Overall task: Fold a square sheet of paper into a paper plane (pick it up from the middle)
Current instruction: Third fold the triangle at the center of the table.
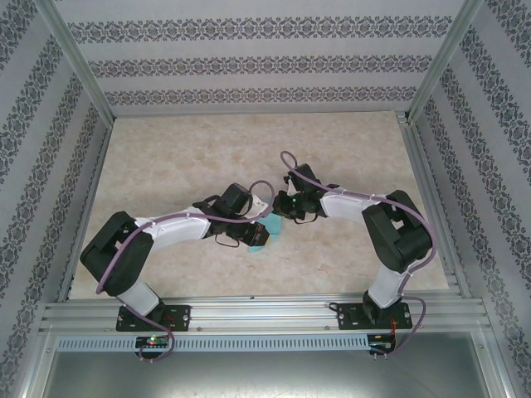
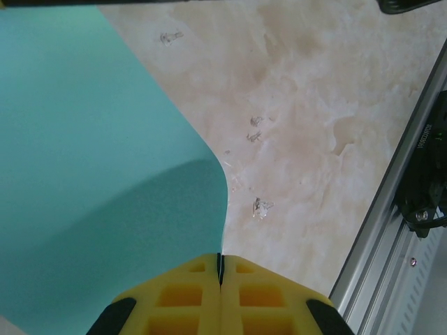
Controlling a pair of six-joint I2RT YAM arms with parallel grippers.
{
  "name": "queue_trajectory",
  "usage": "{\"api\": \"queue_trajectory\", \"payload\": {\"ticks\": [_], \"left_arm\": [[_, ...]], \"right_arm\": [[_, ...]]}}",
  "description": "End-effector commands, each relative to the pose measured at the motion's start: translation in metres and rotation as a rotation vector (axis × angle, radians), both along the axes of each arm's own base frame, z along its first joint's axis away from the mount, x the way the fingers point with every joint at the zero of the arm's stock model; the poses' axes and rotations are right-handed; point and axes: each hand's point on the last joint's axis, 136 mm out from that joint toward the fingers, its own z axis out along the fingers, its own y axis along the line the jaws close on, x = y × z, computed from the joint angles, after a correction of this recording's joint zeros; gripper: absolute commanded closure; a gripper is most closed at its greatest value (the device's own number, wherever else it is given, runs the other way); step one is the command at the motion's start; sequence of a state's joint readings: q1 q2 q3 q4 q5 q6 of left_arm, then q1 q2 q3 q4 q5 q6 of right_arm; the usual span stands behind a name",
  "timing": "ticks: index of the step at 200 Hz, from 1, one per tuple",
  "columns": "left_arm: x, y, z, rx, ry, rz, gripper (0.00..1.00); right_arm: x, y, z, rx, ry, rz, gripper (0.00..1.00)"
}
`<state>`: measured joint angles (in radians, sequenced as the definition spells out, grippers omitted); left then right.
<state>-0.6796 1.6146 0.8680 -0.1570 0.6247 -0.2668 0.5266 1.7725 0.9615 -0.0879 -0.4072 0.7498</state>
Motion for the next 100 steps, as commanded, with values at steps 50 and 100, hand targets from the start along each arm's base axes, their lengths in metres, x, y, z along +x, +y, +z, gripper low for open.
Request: {"api": "queue_trajectory", "payload": {"ticks": [50,100], "left_arm": [[0.013,0.002,0.001,0.008,0.024,0.028,0.98],[0.022,0.010,-0.011,0.069,0.057,0.070,0.97]], "right_arm": [[-0.007,-0.015,-0.038,-0.183,0.038,0.112,0.84],[-0.010,-0.022,-0.048,-0.239,0.034,0.146,0.84]]}}
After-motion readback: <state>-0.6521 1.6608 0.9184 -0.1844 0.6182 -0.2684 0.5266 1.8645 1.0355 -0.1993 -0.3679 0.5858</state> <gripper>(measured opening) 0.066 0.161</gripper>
